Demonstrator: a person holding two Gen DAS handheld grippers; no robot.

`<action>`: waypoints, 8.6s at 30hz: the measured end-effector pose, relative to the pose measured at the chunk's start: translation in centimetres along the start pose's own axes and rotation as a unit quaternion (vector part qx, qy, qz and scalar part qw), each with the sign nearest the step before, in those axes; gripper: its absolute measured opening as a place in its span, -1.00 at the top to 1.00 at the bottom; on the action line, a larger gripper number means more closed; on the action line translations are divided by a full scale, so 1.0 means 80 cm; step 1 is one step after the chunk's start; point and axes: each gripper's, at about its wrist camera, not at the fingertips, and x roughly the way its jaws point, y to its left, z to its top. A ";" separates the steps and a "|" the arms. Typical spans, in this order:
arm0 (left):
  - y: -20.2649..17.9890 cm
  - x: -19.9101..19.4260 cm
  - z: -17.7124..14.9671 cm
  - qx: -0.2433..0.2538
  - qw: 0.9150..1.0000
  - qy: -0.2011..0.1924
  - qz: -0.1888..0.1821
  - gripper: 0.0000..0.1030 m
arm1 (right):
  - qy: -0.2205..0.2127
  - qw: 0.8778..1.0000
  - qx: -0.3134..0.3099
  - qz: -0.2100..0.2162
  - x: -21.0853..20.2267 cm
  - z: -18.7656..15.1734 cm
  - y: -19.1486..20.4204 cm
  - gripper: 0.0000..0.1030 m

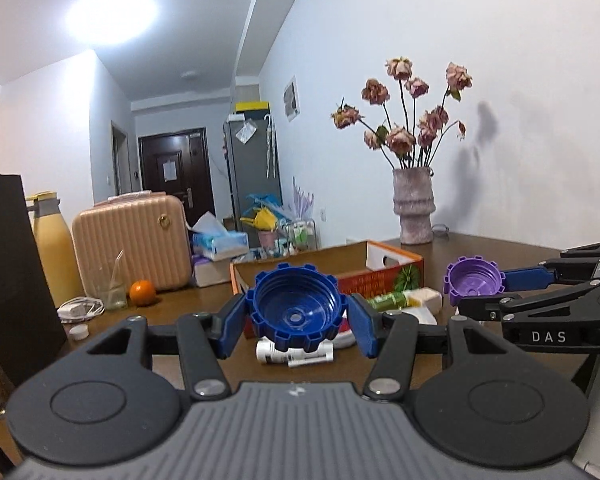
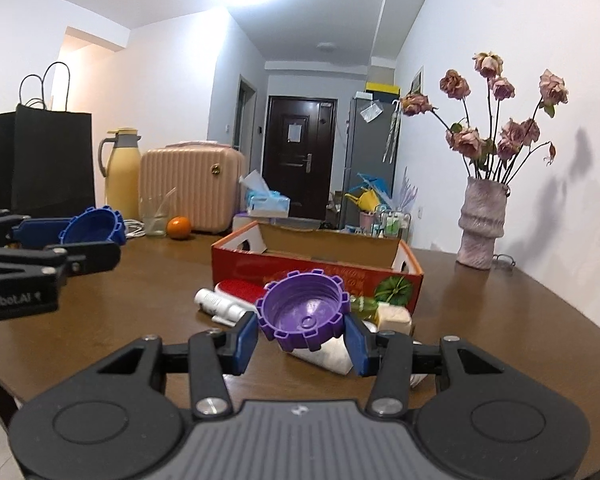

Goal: Organize rigid objects
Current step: 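Carry both caps over the cardboard box and open both tools to drop them, then withdraw both tools from the box back toward the table objects, then grasp the white plastic container with the left tool and lift it, then carry the white container into the box and open the left tool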

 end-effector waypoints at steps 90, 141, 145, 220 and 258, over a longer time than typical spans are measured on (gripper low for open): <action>0.064 -0.004 0.031 -0.080 0.996 0.000 0.049 -1.00 | -0.061 0.998 -0.001 -0.020 0.000 0.056 -0.047 -1.00; -0.003 0.298 -0.042 -0.256 0.907 0.254 -0.219 0.28 | 0.088 0.972 0.209 0.060 0.196 -0.033 -0.113 0.28; -0.003 0.259 -0.040 -0.258 0.908 0.252 -0.213 0.28 | 0.088 0.977 0.181 0.062 0.175 -0.030 -0.099 0.31; 0.066 0.404 0.081 -0.273 0.932 0.185 -0.151 0.36 | 0.088 0.975 0.170 0.112 0.317 0.111 -0.138 0.66; 0.097 0.392 0.081 -0.175 0.955 0.232 -0.061 -0.42 | 0.144 0.983 0.090 0.068 0.352 0.153 -0.127 -0.16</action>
